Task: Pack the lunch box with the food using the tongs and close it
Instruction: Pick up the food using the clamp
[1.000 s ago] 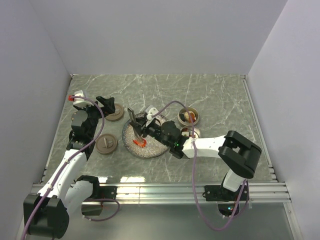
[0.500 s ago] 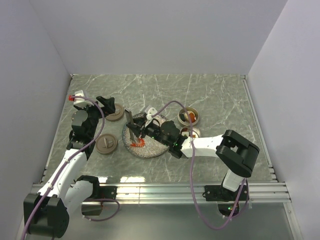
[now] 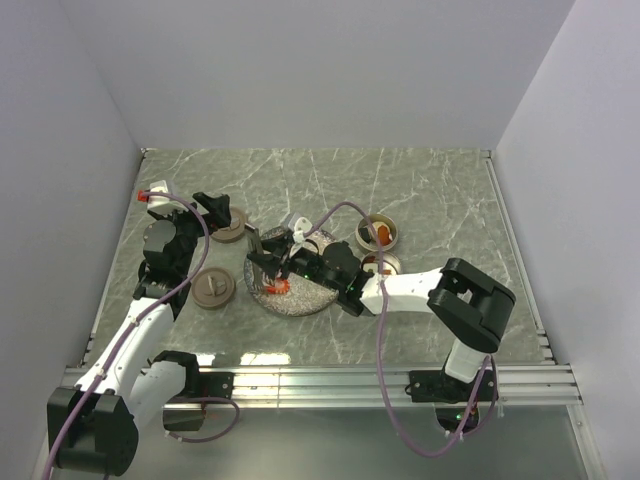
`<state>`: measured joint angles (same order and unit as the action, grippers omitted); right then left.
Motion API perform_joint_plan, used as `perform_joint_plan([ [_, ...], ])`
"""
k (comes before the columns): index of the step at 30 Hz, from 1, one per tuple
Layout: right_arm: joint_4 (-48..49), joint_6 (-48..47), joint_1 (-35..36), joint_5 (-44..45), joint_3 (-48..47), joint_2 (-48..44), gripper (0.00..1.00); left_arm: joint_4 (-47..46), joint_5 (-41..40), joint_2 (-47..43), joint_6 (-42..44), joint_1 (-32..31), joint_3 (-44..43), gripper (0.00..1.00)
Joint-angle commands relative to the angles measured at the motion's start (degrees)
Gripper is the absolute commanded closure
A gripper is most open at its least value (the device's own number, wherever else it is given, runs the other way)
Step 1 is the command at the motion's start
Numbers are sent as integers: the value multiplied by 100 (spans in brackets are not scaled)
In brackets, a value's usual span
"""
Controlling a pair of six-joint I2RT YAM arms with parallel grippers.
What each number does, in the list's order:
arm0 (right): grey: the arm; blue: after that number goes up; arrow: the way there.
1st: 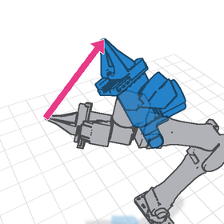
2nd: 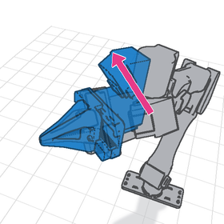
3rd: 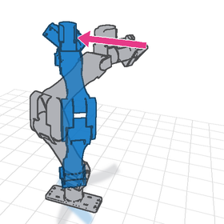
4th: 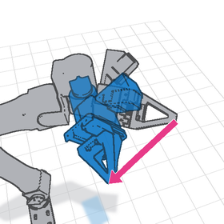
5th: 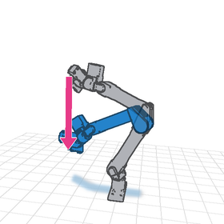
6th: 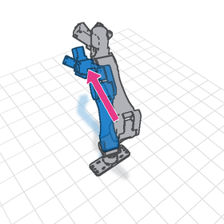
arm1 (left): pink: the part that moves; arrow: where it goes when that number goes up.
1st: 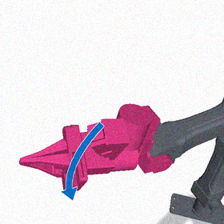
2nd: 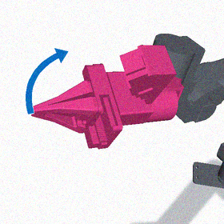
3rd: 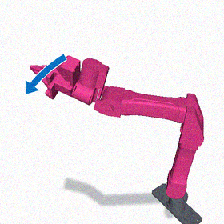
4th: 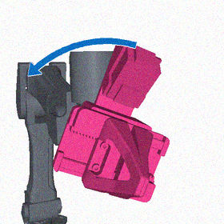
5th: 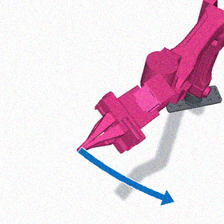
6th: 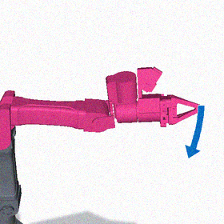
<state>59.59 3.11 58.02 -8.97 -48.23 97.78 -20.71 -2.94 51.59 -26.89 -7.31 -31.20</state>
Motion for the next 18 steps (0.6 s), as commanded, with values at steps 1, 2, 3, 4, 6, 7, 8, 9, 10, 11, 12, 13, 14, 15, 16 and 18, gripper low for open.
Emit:
perform_joint_plan([
  [1,562,-48,-124,-377,-29,162,55,-258,83,-18,-70,2,-26,1],
  [2,562,-56,-150,-438,-55,206,55,-258,74,-26,-70,2,-26,1],
  [3,562,-48,-177,-508,-107,268,55,-249,74,-27,-70,2,-26,1],
  [4,571,-39,-229,-622,-117,303,55,-249,66,-35,-70,2,-26,0],
  [6,597,-13,-273,-719,-143,364,55,-258,65,-35,-70,2,-26,1],
  [7,597,-13,-317,-781,-143,382,55,-258,65,-18,-70,2,-26,1],
  [8,606,-21,-335,-825,-134,391,55,-258,65,-18,-70,2,-26,1],
  [9,641,-39,-344,-852,-117,426,55,-258,65,-18,-70,2,-26,1],
  [10,624,-30,-396,-921,-125,444,55,-258,65,0,-79,2,-26,1],
  [11,580,-30,-405,-957,-143,453,55,-258,74,0,-79,2,-26,1],
  [12,493,-56,-423,-992,-169,470,55,-267,83,9,-70,2,-35,1],
  [13,448,-74,-432,-992,-161,470,55,-258,83,17,-79,2,-35,1],
  [14,413,-109,-441,-966,-135,444,55,-258,74,17,-70,2,-35,1],
  [15,352,-179,-432,-949,-73,348,55,-258,66,17,-70,2,-35,0],
  [16,316,-197,-432,-914,-38,295,55,-276,65,9,-79,2,-26,1],
  [18,124,-259,-432,-834,24,128,55,-284,65,9,-88,2,-26,1],
])
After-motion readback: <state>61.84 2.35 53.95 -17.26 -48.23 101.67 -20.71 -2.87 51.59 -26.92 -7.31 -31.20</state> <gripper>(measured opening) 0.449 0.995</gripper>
